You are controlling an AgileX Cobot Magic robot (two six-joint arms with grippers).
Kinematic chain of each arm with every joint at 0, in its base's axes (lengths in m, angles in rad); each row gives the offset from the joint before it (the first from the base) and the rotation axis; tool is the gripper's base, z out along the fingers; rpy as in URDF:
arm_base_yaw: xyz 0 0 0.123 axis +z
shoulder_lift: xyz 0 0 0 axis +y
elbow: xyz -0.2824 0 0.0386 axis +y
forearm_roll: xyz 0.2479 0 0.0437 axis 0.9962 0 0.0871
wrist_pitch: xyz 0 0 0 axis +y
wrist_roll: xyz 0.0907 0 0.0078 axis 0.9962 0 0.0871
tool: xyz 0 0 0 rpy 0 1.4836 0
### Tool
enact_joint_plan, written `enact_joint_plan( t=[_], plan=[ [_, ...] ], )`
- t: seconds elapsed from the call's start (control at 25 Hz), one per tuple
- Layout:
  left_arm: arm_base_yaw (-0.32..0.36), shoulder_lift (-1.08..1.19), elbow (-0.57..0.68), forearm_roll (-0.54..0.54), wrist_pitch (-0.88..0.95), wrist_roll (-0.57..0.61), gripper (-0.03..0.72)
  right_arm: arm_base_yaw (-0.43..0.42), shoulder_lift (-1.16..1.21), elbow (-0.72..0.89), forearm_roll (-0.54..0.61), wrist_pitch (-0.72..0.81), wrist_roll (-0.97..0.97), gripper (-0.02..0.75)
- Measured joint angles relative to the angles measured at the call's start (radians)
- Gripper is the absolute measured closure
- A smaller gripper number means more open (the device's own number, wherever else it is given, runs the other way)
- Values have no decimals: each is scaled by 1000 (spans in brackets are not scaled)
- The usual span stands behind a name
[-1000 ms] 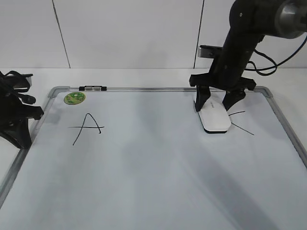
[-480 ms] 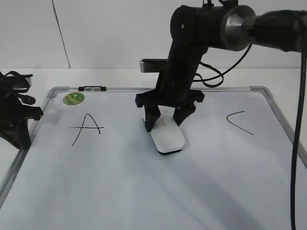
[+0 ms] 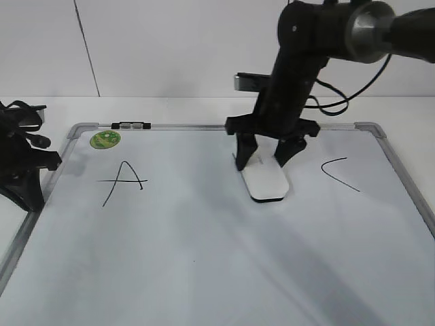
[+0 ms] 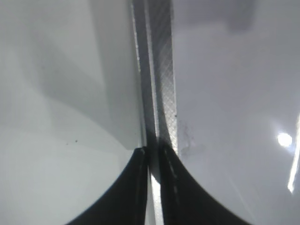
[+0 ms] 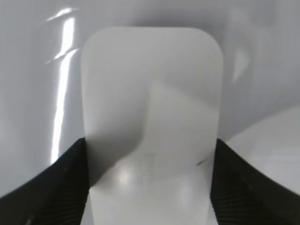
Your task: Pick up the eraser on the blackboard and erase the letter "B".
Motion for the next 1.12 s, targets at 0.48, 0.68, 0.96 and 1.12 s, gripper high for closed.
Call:
enact_joint_plan(
  t=[0.48, 0.68, 0.96, 1.12],
  plan=[
    [0, 0, 0, 0, 0, 0, 644, -173, 0, -2, -49, 0, 6, 211],
    [0, 0, 0, -4, 0, 0, 644, -188, 0, -2, -45, 0, 6, 211],
    [0, 0, 0, -4, 0, 0, 644, -190, 0, -2, -43, 0, 8, 211],
    [0, 0, 0, -6, 2, 0, 644, -178, 0, -2, -30, 0, 6, 211]
  ],
)
